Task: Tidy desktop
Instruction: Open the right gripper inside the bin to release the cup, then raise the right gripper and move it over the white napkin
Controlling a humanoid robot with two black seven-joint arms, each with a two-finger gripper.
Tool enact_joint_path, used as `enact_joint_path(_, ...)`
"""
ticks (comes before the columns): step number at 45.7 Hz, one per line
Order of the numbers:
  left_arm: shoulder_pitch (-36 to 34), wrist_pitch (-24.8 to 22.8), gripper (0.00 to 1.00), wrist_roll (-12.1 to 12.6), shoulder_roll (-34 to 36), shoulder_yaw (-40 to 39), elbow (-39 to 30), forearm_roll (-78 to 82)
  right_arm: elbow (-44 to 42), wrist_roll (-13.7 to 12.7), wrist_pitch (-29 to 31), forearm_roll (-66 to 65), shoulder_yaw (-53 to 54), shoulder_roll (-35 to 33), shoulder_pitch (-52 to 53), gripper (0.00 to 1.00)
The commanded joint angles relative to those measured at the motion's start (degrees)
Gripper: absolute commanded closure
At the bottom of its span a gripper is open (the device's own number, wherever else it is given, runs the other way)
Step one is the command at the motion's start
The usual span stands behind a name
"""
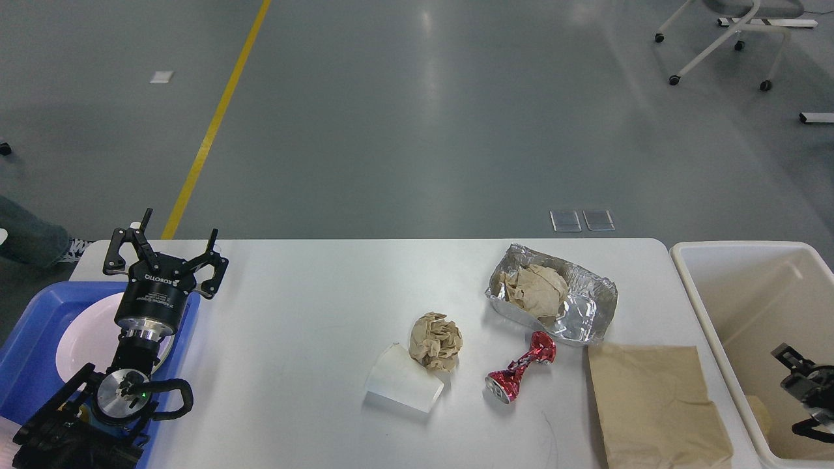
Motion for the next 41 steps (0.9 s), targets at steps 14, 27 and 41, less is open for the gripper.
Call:
enact_joint_path(14, 0.0, 0.0, 0.04, 0.1, 0.0, 0.0, 0.0, 0.0, 33.1, -0.3, 15.9, -24.7, -12.6, -14.5, 38.5, 0.0)
enact_joint_path(27, 0.0, -0.1, 0.04, 0.1, 0.0, 0.0, 0.0, 0.0, 45.8, -0.2, 41.7, -24.2, -23.2, -7.0, 71.8, 0.0)
enact_joint_path(41, 0.0, 0.0, 0.04, 0.0, 0.0, 0.0, 0.0, 0.0, 62.3, -0.4, 56.1, -14.4, -24.0, 1.8, 97.6, 0.0)
